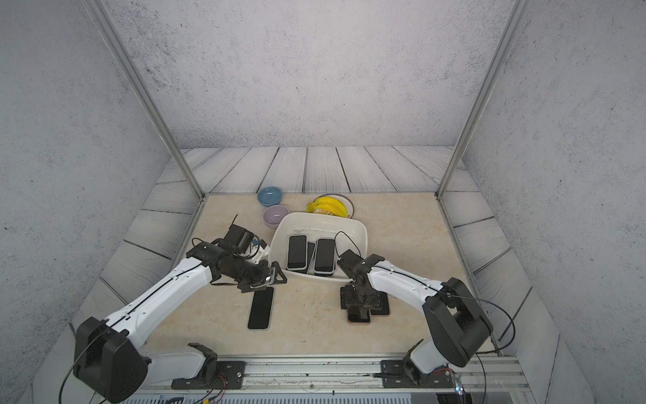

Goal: Take the phone out of the storage box
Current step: Place the phone at the center of the board.

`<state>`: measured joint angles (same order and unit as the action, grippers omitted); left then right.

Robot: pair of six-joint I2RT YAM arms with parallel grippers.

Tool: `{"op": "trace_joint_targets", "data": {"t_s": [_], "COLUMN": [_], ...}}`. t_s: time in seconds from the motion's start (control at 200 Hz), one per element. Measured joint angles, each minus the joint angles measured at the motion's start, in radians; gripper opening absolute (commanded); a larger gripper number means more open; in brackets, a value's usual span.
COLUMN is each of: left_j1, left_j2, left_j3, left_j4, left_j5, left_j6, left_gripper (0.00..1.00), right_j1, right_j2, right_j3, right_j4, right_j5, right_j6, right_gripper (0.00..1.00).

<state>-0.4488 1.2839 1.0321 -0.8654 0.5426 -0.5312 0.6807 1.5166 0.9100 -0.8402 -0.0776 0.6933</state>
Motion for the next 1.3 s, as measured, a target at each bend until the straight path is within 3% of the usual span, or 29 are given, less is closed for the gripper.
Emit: {"op": "trace_joint_targets", "data": {"t_s": [0.53, 0.866, 1.301], "left_j1": [0.0, 0.0, 0.0], "left_j2": [-0.005, -0.016, -0.016], "left_j3": [-0.027, -0.029, -0.029], "left_j4": [0.0, -0.003, -0.002], "left_j5": [-0.008, -0.018, -0.019], "left_j6": [-0.001, -0.001, -0.004], "left_gripper": [0.93, 0.93, 0.93], "right_j1": [0.049, 0.055, 0.048], "right_j2": [0.043, 0.068, 0.118], "right_j3": [0.012, 0.026, 0.008], "right_j4": [0.036, 0.028, 0.118], "right_j5": [0.001, 0.006, -0.021], "right_j6": [-0.013, -0.017, -0.016], "right_gripper": [0.77, 0.88, 0.95]}}
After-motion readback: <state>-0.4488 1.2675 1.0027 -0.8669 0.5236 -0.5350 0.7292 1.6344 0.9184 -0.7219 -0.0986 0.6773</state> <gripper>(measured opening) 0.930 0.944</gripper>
